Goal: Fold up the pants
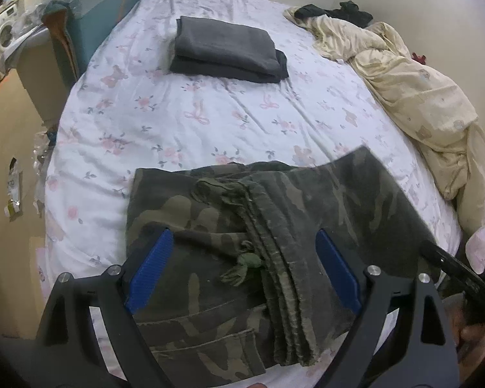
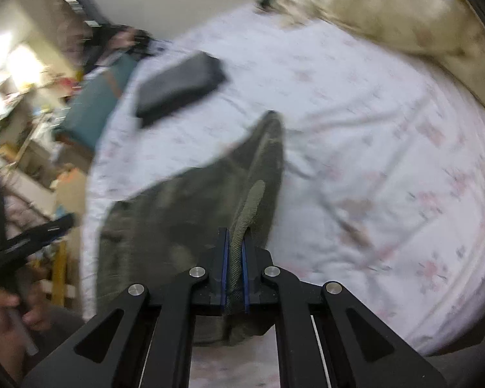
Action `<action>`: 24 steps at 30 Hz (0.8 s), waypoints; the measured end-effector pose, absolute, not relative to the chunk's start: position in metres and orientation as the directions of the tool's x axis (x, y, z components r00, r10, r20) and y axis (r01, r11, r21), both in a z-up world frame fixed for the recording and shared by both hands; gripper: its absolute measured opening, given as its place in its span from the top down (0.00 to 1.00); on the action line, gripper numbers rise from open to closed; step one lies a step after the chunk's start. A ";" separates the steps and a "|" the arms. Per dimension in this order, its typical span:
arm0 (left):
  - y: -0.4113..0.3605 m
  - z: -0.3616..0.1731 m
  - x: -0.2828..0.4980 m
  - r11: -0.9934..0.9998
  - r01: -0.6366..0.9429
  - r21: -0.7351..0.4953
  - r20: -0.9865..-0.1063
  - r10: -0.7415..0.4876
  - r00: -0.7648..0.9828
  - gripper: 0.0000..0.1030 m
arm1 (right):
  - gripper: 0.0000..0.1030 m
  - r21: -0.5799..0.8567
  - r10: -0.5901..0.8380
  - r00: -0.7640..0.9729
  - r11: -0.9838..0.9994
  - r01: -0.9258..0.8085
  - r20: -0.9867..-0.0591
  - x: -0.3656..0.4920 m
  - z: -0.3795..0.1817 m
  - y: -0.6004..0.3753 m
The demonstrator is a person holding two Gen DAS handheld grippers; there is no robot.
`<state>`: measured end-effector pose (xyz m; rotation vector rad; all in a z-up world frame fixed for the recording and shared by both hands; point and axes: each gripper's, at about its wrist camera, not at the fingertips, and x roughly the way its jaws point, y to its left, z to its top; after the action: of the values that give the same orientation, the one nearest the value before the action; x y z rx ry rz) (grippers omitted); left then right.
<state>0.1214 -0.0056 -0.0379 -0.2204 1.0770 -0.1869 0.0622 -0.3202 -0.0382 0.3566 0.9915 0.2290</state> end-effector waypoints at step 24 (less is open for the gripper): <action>-0.057 -0.054 0.138 0.831 0.231 -0.506 -0.774 -0.555 0.305 0.93 | 0.88 0.496 0.646 0.412 0.761 -0.419 -0.643 0.014 -0.041 -0.190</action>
<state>0.1384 -0.0568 -0.0537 -0.3261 1.1501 -0.5329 0.0143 -0.1905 -0.0411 0.2754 0.9274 0.6805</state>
